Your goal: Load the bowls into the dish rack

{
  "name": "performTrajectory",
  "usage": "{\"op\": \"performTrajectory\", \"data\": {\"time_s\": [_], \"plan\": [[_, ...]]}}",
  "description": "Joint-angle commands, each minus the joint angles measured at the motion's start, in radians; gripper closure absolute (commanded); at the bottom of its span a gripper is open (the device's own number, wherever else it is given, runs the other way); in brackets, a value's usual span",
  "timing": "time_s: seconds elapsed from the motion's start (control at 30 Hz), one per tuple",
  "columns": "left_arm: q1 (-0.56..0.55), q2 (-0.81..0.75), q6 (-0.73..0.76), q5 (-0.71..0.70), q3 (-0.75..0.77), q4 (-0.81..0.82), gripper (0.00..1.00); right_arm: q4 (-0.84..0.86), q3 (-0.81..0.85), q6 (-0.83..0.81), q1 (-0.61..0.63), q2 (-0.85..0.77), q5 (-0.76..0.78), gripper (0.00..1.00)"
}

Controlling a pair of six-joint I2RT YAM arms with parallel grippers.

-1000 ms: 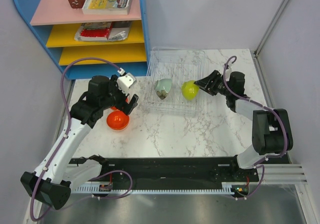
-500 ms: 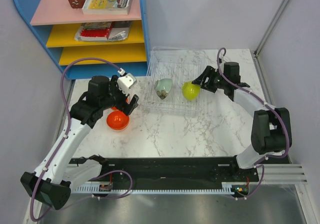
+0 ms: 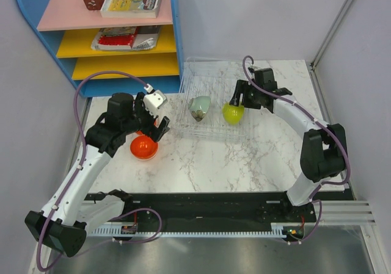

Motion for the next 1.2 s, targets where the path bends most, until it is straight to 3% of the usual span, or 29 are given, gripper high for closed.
{"op": "performTrajectory", "data": {"time_s": [0.0,0.37,0.6,0.77,1.17], "plan": [[0.004,-0.019,0.008,0.028,-0.003,0.002,0.0,-0.091,0.079,-0.084,0.037,0.027,0.184,0.22],[0.004,-0.009,0.006,0.034,-0.004,0.002,0.0,-0.14,0.204,-0.13,0.102,0.045,0.328,0.2],[0.006,0.08,0.055,0.003,-0.006,0.06,0.0,-0.134,0.22,-0.172,0.108,0.007,0.196,0.21],[0.004,0.252,0.065,-0.01,0.065,0.128,0.0,-0.233,0.241,-0.361,0.135,-0.007,0.158,0.25],[0.001,0.465,0.072,-0.112,0.108,0.238,0.0,-0.277,0.02,-0.548,0.146,-0.243,0.116,0.26]]}}
